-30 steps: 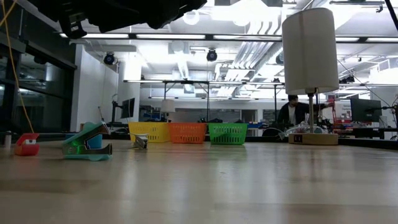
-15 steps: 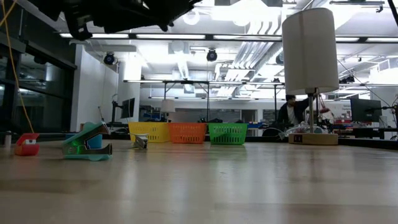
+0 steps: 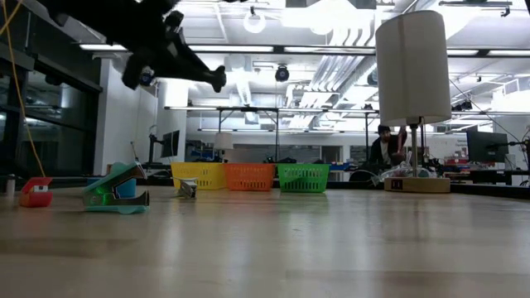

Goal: Pick and place Stapler, Stapler remover, tape
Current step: Put the black staple remover into the yellow basket

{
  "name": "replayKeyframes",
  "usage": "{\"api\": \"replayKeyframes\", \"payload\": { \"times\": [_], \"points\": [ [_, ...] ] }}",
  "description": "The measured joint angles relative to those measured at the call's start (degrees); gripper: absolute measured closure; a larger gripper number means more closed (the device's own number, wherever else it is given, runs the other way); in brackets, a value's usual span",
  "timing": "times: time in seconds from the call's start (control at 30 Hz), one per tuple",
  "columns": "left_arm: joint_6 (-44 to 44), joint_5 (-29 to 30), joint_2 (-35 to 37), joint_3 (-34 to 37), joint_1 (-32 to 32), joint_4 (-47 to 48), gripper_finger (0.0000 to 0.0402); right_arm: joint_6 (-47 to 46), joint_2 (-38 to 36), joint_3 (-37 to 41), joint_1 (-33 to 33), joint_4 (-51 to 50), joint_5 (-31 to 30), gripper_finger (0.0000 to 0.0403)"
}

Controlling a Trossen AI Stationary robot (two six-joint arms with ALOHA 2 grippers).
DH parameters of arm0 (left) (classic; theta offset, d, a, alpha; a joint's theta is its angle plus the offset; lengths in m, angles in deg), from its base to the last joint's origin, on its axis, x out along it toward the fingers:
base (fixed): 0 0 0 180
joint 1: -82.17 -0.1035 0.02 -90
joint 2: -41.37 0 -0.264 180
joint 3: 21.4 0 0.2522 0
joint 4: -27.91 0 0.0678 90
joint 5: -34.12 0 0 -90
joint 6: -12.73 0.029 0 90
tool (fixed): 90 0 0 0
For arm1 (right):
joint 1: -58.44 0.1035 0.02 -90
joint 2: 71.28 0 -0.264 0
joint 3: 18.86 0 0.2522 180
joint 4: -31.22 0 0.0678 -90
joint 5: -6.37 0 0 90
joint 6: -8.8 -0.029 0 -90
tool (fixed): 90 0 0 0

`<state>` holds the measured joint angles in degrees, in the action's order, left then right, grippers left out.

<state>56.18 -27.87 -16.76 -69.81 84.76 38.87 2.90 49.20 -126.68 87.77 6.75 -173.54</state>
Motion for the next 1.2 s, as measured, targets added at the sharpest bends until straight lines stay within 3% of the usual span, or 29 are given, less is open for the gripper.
{"api": "replayKeyframes", "payload": {
  "times": [0.13,0.27,0.5,0.63,0.87,1.2],
  "points": [
    [0.0,6.2,-2.4,0.0,-0.5,-0.3,0.0320,-8.0,0.0,0.0,-0.8,-4.5,1.0,0.0249],
    [-1.3,6.7,-4.2,0.0,-4.8,-0.6,0.0320,-16.8,0.0,0.0,-2.6,-8.1,4.8,0.0250],
    [-5.7,-1.9,-9.0,0.0,-16.9,-0.8,0.0320,-30.2,0.0,0.0,-8.2,-17.6,24.0,0.0249],
    [-8.9,-5.2,-12.6,0.0,-23.3,-3.9,0.0320,-36.9,0.0,0.1,-10.9,-23.6,30.1,0.0249],
    [-16.1,-11.3,-19.5,-0.1,-32.7,-11.8,0.0320,-40.6,0.0,0.1,-12.6,-27.1,32.9,0.0249],
    [-23.5,-18.4,-25.0,0.0,-41.9,-14.9,0.0320,-42.0,-0.1,0.1,-12.4,-28.9,33.1,0.0249]
  ]
}}
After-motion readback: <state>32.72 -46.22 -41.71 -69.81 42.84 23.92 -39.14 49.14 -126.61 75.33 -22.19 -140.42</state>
